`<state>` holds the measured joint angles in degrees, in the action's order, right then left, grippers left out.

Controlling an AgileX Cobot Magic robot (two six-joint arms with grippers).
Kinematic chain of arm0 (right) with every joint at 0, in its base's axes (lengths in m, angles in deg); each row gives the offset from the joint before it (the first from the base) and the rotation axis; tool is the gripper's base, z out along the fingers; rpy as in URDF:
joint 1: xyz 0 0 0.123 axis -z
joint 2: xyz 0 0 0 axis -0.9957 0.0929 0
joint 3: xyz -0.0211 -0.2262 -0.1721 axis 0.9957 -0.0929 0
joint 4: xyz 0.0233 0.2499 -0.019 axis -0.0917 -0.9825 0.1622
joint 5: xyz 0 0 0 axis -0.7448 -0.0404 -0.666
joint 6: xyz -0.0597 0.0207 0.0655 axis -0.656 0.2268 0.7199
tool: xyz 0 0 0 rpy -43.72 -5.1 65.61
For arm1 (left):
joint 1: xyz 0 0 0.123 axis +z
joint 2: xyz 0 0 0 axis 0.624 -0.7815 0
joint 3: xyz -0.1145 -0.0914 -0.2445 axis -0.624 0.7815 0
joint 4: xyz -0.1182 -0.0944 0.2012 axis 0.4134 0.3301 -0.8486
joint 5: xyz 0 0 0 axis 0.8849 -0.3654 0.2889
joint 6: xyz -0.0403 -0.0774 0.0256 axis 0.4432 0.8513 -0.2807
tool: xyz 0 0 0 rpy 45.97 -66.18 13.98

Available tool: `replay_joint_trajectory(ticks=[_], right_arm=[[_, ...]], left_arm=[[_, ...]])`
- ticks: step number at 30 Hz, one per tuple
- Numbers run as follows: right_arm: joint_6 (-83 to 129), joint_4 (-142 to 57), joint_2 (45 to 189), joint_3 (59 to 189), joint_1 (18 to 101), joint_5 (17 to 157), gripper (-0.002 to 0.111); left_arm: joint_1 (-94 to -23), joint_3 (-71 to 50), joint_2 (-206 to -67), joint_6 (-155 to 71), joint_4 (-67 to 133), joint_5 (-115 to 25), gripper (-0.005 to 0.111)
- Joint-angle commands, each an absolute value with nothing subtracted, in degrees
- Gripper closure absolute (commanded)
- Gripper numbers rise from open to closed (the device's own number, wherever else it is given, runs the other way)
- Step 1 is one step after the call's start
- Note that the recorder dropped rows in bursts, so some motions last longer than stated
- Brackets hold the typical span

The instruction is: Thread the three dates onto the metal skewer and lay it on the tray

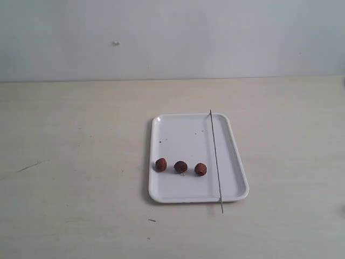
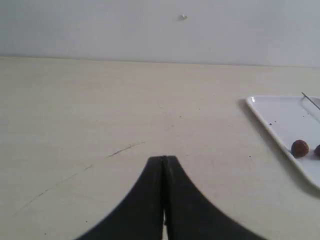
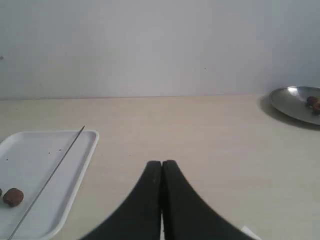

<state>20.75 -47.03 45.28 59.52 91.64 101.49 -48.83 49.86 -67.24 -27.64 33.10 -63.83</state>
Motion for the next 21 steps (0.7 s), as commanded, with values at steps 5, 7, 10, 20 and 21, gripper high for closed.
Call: replay_joint_trajectory(ticks=[5, 7, 10, 20, 21], right_arm=[[20.8, -47.0, 44.9, 59.3, 92.0, 101.4, 0.108], [20.8, -47.0, 44.9, 59.3, 92.0, 101.4, 0.108], [20.8, -47.0, 44.9, 59.3, 92.0, 101.4, 0.108], [20.8, -47.0, 44.9, 59.3, 92.0, 96.1, 0.108], [20.8, -47.0, 44.9, 59.3, 92.0, 95.4, 0.108]], left_arm=[[-48.7, 50.1, -66.9, -27.7, 33.9, -63.5, 0.107], [-48.7, 50.1, -66.9, -27.7, 33.9, -63.5, 0.107], [-48.7, 50.1, -66.9, -27.7, 33.9, -63.5, 0.107], [-48.7, 50.1, -66.9, -27.7, 33.9, -63.5, 0.107], [-48.7, 50.1, -66.9, -27.7, 33.9, -63.5, 0.107]])
